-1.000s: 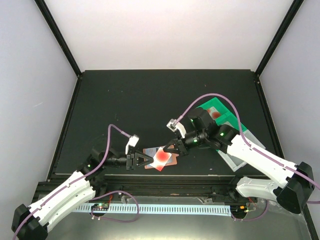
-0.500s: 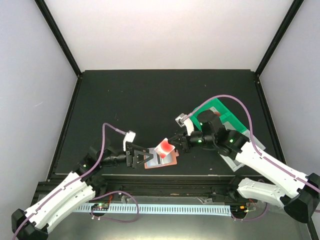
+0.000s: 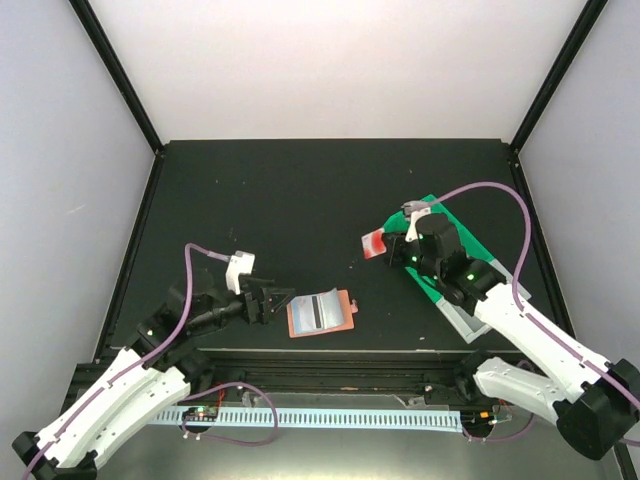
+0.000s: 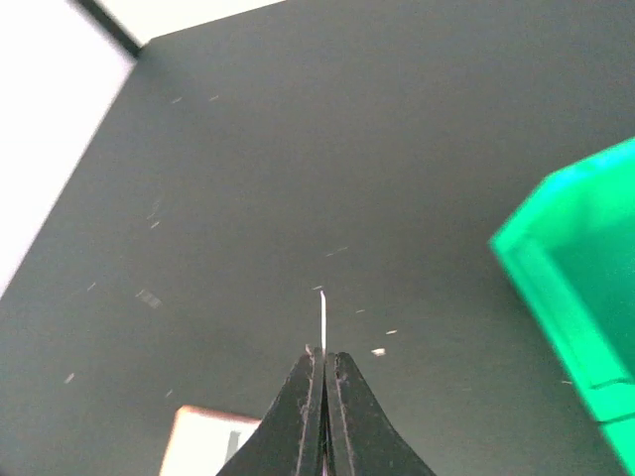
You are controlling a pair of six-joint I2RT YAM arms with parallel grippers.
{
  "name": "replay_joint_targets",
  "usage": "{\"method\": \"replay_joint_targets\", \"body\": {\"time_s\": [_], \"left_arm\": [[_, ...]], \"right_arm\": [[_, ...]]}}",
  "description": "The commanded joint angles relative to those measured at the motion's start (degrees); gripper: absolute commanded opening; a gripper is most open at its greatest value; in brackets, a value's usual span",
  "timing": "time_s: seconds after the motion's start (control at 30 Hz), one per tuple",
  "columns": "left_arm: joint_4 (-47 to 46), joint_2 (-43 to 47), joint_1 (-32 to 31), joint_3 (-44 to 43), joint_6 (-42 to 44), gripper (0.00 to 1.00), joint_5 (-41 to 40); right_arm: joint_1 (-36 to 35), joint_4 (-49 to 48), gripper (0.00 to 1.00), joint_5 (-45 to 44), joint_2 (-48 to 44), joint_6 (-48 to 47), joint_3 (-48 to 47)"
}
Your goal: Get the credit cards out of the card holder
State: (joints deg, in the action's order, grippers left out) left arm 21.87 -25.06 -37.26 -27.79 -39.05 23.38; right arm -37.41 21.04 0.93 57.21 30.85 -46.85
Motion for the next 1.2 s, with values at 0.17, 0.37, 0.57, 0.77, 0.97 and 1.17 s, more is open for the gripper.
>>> {"method": "replay_joint_targets", "body": {"time_s": [0.17,0.37,0.57,0.77,0.97,1.17], "left_arm": [[7.8,0.8,-0.3,-3.8,5.1,0.99,-10.2],[7.1,1.8,-0.3,-3.6,5.7,0.99,-10.0],[7.9,3.1,-0.3,-3.1,5.7,0.99,-9.6],[8.4,5.0,-0.3,-2.4,4.6,0.99,-8.9],[9.4,6.7,-0.3,-2.6,3.9,0.99,-8.8],[11.2,7.8,-0.2,-3.1,3.5,0.99,-10.1]], "right_arm": [[15.2,-10.8,0.01,-8.6,1.2,10.8,6.2],[22.0,-15.1,0.01,-12.4,7.5,16.3,5.4],[24.2,-17.5,0.01,-18.6,14.4,18.9,3.7],[25.2,-21.7,0.01,-21.8,19.6,23.6,4.4],[25.3,-25.3,0.01,-20.5,26.3,28.4,2.9],[25.4,-29.2,0.01,-20.1,30.8,31.4,3.0]]}}
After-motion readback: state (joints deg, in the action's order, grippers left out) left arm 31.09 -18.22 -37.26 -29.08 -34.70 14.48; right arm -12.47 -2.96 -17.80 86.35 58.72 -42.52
